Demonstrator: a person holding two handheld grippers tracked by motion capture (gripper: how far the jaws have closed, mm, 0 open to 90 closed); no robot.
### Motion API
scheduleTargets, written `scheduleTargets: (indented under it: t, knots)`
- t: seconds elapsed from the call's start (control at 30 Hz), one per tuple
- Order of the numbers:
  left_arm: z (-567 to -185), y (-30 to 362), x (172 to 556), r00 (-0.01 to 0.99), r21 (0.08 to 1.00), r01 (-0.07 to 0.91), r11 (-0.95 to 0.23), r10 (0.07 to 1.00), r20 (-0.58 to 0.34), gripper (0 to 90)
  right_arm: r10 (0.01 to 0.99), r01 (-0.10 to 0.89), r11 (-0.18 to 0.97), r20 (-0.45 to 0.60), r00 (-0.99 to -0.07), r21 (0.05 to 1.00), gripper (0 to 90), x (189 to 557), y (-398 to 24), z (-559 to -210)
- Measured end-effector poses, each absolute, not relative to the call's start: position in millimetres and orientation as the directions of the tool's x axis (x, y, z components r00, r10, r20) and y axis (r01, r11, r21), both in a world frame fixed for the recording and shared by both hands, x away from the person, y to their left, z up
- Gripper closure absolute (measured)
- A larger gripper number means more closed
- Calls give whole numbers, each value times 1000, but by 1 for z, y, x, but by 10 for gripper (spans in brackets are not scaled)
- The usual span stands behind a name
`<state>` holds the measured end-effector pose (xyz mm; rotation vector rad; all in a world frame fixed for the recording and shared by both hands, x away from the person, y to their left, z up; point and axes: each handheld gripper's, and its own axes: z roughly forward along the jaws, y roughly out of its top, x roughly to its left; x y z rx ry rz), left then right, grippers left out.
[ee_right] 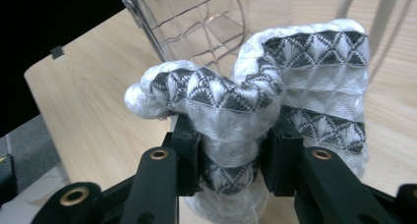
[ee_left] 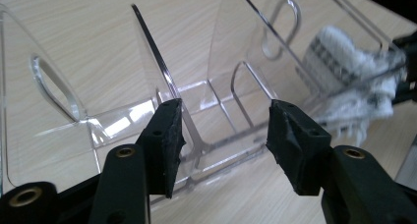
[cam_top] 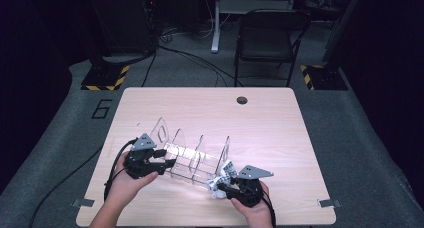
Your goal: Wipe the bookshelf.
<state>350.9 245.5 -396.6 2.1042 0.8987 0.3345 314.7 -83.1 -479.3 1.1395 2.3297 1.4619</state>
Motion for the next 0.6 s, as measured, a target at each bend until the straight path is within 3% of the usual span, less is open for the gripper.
scheduleTargets:
  t: [0.2,0.6]
  knots:
    - [-396,245,347,734,766,467,-441,676,-58,481,699,520,221,237,-674,825,640,325,-88,-478]
    - [-403,233,334,780,723,443,-530,625,-20,619,714,544,163,282,-641,823,630,329,-98,-481]
